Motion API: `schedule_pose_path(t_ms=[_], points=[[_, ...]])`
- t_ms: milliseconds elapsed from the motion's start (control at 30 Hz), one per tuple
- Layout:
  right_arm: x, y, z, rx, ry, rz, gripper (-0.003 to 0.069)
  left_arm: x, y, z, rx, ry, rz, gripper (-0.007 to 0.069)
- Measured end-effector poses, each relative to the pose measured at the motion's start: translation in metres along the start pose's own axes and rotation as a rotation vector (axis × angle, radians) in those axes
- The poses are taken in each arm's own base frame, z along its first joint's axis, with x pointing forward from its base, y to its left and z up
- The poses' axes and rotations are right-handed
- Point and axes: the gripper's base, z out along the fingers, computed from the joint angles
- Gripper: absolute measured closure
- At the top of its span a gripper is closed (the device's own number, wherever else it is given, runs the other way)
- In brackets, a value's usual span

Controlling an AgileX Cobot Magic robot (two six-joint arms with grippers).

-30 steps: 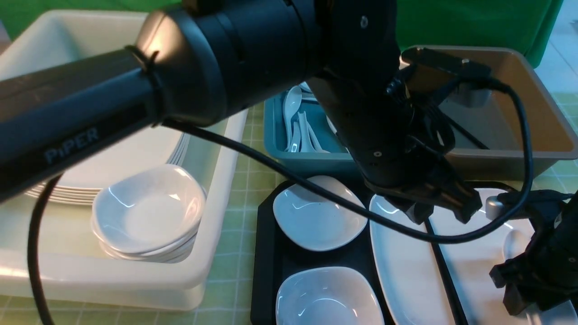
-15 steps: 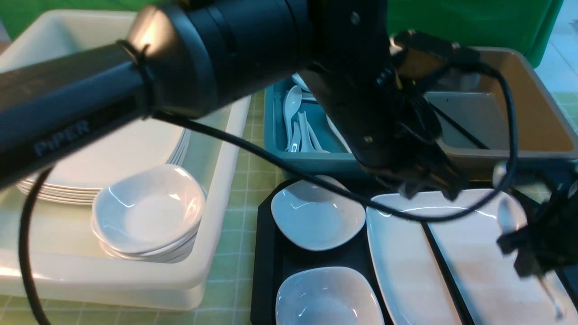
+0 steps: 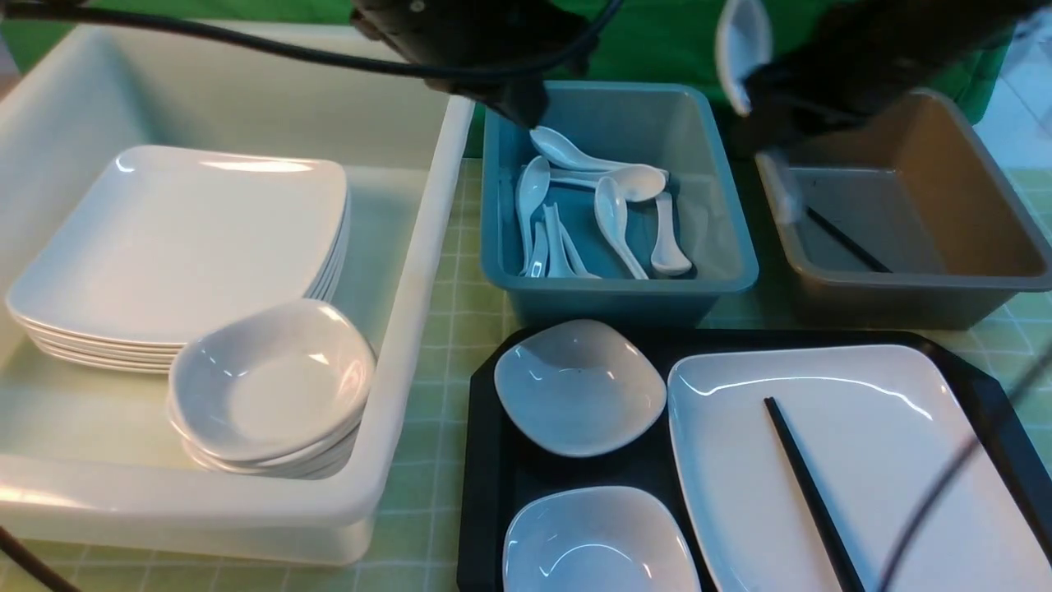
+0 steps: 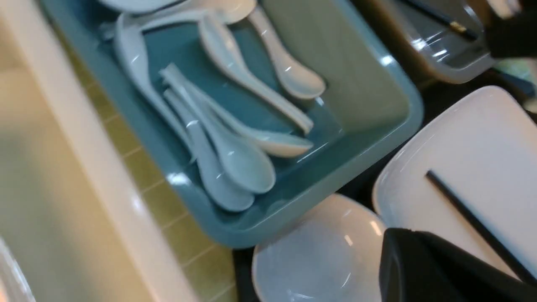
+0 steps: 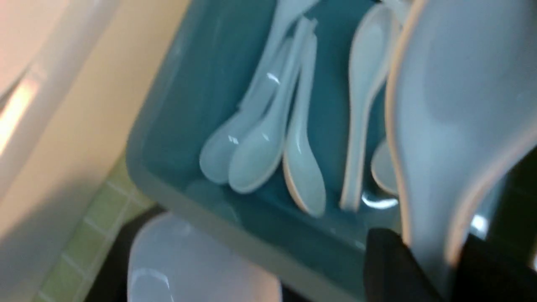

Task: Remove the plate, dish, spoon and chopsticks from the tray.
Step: Use the right arm to put the soup spoon into the small storage box in the middle, then use the right arm to grab a pair of chopsticks from the plate

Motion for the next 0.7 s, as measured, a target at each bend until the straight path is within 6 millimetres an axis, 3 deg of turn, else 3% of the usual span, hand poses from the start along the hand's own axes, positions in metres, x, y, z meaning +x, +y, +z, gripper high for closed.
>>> schedule_pose_path(t_ms=[100, 133, 200, 233, 333, 400, 500, 567, 700], points=[[-0.011, 0.0, 0.044, -0.021, 0.016, 0.015, 0.0536, 0.002, 0.003, 0.0, -0.005, 0.022, -0.011, 0.0644], [-0.014, 0.001, 0.045, -0.023, 0.007, 0.015, 0.0536, 0.002, 0.003, 0.0, -0.005, 0.027, -0.011, 0.0644], [-0.016, -0.003, 0.079, -0.033, 0.031, 0.04, 0.0507, 0.006, 0.001, 0.0, 0.001, 0.064, -0.01, 0.0644], [-0.016, -0.004, 0.082, -0.034, 0.035, 0.044, 0.0495, 0.006, 0.001, 0.0, 0.001, 0.066, -0.01, 0.0644], [-0.015, -0.008, 0.094, -0.033, 0.079, 0.047, 0.0339, 0.009, 0.0, -0.001, 0.005, 0.097, -0.008, 0.0644], [-0.015, -0.007, 0.091, -0.031, 0.1, 0.054, 0.0246, 0.01, -0.001, -0.001, 0.007, 0.113, -0.007, 0.0644], [-0.023, 0.0, 0.07, -0.03, 0.068, 0.071, 0.0214, 0.011, -0.007, 0.0, 0.016, 0.122, 0.013, 0.0644], [-0.027, 0.007, 0.045, -0.019, 0.039, 0.068, 0.0268, 0.012, -0.016, -0.001, 0.029, 0.121, 0.041, 0.0644], [-0.021, 0.023, -0.014, 0.011, 0.011, 0.04, 0.0461, 0.015, -0.039, -0.012, 0.058, 0.11, 0.123, 0.0644]])
